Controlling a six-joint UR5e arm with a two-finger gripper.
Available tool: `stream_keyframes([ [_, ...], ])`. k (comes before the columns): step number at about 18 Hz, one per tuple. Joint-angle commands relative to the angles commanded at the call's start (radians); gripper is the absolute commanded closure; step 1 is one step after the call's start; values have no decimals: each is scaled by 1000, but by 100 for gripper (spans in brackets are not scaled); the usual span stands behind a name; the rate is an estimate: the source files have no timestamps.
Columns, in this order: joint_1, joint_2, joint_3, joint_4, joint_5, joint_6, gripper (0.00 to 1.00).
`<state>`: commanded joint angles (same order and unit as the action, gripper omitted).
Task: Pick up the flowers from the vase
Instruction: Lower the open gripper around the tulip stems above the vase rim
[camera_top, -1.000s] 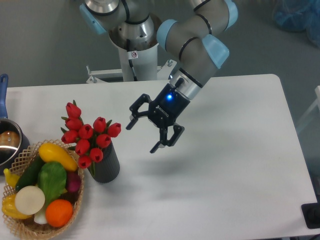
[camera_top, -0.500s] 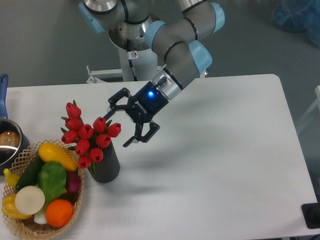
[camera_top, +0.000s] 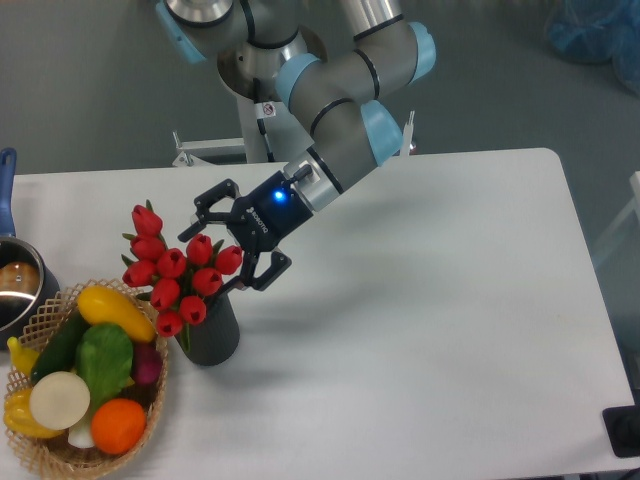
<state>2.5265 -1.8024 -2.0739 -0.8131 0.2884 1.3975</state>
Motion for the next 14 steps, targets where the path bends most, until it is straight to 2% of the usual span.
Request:
stream_keyframes([
  [3,-5,-9,0,5,0,26,0],
  [5,-11,-11,-3,5,0,26,17],
  [8,-8,-15,-3,5,-2,26,62],
  [10,-3,-15,-2,6,-2,26,76],
  [14,8,-14,-2,6,-11,26,85],
])
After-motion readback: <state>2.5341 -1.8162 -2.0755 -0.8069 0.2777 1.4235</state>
